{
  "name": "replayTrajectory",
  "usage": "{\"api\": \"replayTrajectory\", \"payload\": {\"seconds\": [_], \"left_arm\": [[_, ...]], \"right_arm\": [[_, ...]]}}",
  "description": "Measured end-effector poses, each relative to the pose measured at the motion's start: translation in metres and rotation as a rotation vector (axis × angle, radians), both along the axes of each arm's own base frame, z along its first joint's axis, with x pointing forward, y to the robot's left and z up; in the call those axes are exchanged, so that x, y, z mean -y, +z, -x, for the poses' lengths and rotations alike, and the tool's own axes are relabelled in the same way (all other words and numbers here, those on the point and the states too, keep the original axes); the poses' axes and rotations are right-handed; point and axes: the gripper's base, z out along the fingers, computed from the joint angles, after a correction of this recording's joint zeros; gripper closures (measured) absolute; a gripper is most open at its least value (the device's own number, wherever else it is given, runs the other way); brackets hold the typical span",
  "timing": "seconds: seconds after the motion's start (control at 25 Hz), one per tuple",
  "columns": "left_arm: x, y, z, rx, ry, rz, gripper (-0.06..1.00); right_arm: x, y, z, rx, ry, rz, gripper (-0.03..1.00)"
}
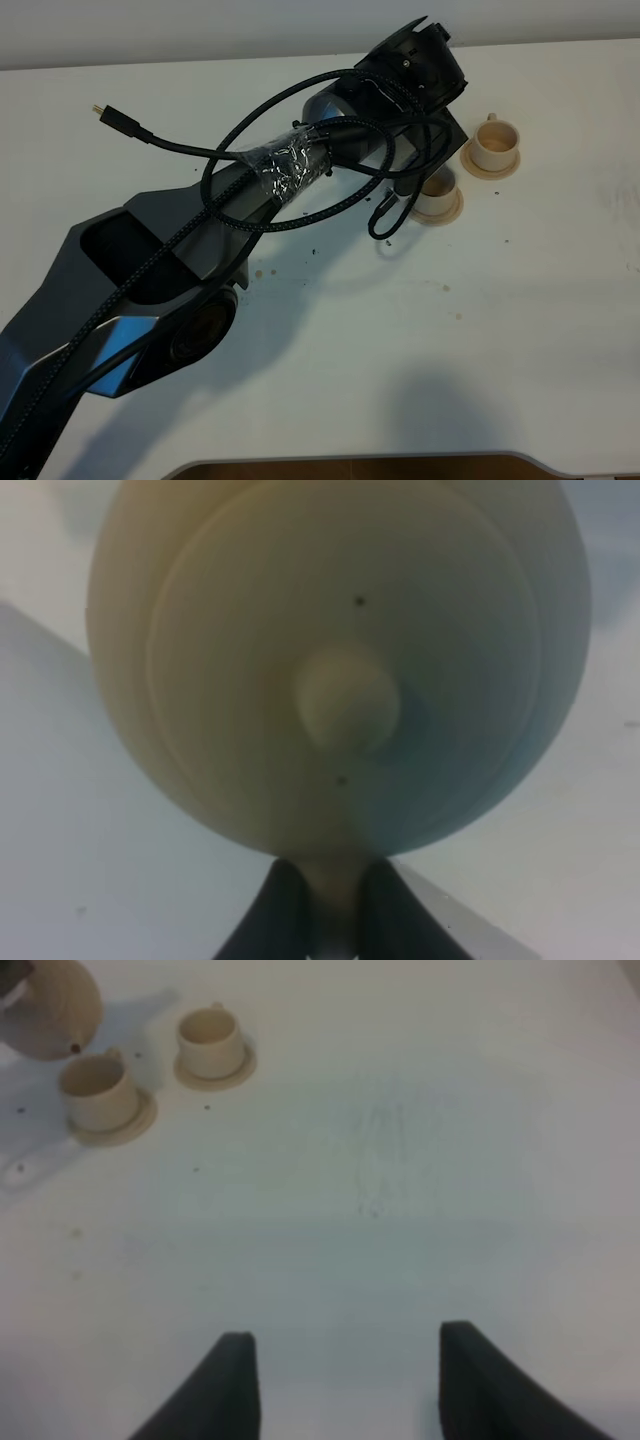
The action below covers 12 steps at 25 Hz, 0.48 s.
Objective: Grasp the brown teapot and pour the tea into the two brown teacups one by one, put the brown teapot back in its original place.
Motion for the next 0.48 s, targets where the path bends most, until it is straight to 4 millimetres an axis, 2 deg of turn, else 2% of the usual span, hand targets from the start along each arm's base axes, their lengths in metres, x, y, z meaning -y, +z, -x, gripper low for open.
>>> {"api": "replayTrajectory", "payload": {"seconds": [0.48], "left_arm": [[0.0018, 0.0018, -0.0019, 0.027, -0.035, -0.009, 0.82]], "right_arm": [[0.0000, 0.0000, 0.0000, 0.000, 0.000, 0.000, 0.53]]}}
